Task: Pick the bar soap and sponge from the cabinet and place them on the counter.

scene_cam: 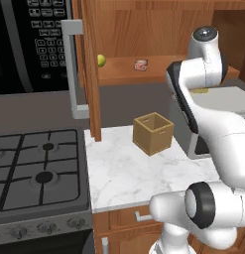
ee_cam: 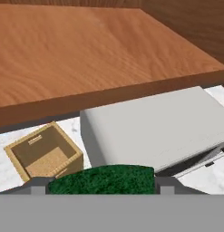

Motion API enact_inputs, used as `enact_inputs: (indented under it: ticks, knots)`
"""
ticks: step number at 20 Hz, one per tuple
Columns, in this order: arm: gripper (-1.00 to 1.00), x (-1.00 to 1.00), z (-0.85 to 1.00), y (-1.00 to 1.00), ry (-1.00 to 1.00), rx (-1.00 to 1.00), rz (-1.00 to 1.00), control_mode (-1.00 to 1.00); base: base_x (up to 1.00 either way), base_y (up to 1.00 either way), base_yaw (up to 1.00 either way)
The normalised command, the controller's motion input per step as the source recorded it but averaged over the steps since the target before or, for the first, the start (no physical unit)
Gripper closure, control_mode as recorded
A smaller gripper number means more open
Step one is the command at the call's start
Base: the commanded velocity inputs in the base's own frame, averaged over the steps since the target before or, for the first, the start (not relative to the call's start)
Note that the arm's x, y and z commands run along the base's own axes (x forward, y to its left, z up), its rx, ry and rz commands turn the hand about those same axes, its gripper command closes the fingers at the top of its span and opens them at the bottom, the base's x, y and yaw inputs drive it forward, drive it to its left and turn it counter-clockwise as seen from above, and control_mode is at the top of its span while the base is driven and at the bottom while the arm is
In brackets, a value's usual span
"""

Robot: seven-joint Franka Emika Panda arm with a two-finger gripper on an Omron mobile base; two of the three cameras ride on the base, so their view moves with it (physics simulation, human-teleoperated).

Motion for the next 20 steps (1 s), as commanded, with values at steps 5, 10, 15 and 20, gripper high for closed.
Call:
enact_inputs:
  ticks: [5, 10, 15, 20]
  knots:
    - [1.0, -0.82, -0.27, 0.48, -0.01, 0.0, 0.07, -1.0, 0.0, 0.0, 0.0]
    - [1.0, -0.67, -0.36, 0.57, 0.0, 0.0, 0.11, -1.0, 0.0, 0.0, 0.0]
    - [1.0, -0.46, -0.45, 0.54, 0.0, 0.0, 0.09, -1.0, 0.0, 0.0, 0.0]
    - [1.0, -0.3, -0.49, 0.57, 0.0, 0.0, 0.08, -1.0, 0.0, 0.0, 0.0]
